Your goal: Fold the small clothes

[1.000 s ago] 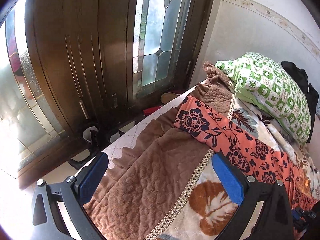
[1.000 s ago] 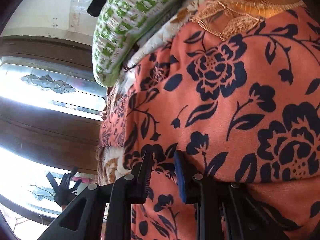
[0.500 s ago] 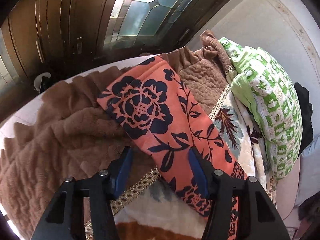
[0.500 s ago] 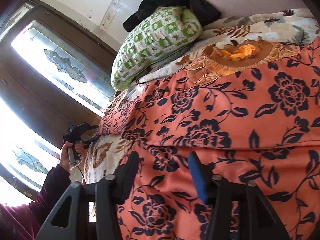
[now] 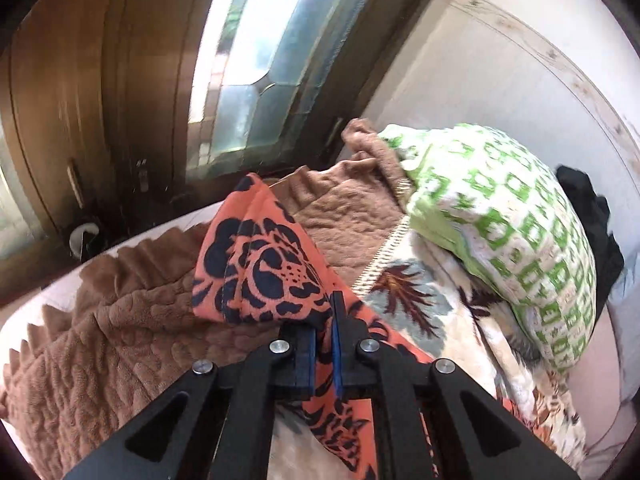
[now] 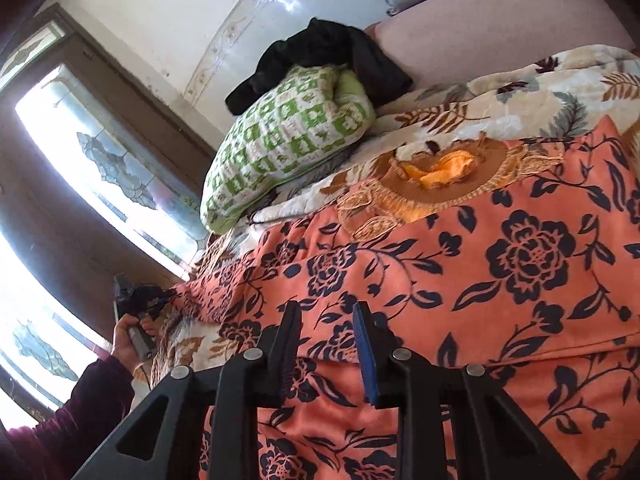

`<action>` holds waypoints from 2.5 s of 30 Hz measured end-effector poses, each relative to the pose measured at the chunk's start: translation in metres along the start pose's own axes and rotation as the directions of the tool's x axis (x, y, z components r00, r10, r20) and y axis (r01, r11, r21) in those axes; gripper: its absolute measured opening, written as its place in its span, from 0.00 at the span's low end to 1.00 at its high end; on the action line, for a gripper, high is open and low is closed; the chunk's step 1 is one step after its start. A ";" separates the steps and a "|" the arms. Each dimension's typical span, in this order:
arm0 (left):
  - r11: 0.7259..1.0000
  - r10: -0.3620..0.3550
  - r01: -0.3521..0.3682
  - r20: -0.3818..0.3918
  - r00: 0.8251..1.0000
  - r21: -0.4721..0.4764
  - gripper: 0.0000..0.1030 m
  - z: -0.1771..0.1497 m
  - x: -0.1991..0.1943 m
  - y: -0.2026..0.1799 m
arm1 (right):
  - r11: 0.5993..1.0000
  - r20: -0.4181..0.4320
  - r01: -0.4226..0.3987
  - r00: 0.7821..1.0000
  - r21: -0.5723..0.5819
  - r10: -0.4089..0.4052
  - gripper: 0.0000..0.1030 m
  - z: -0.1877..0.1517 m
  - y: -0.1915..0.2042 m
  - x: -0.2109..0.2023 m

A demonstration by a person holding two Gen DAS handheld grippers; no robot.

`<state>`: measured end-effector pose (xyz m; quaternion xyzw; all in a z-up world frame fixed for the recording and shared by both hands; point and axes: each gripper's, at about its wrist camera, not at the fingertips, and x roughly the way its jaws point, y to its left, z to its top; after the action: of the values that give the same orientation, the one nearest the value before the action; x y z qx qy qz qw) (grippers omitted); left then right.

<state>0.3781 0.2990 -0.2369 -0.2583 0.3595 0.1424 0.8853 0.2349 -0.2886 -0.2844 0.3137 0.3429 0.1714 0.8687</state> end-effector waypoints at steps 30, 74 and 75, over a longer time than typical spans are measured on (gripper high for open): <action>0.572 -0.379 0.372 -0.167 0.910 0.731 0.77 -0.255 -0.185 -0.373 | 0.910 0.235 -0.076 0.972 0.407 -0.024 0.81 0.060 -0.134 -0.123; 0.669 -0.370 0.320 -0.072 0.926 0.671 1.00 -0.308 -0.352 -0.144 | 0.949 0.282 0.312 0.915 -0.043 -0.289 0.71 -0.093 0.053 -0.341; 0.686 -0.345 0.297 -0.063 0.937 0.664 1.00 -0.311 -0.349 -0.141 | 0.947 0.281 0.315 0.916 -0.056 -0.288 0.71 -0.098 0.058 -0.348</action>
<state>0.0197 -0.0154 -0.1280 0.0196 0.3059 -0.1433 0.9410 -0.0842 -0.3822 -0.1320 0.2336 0.2570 0.0080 0.9377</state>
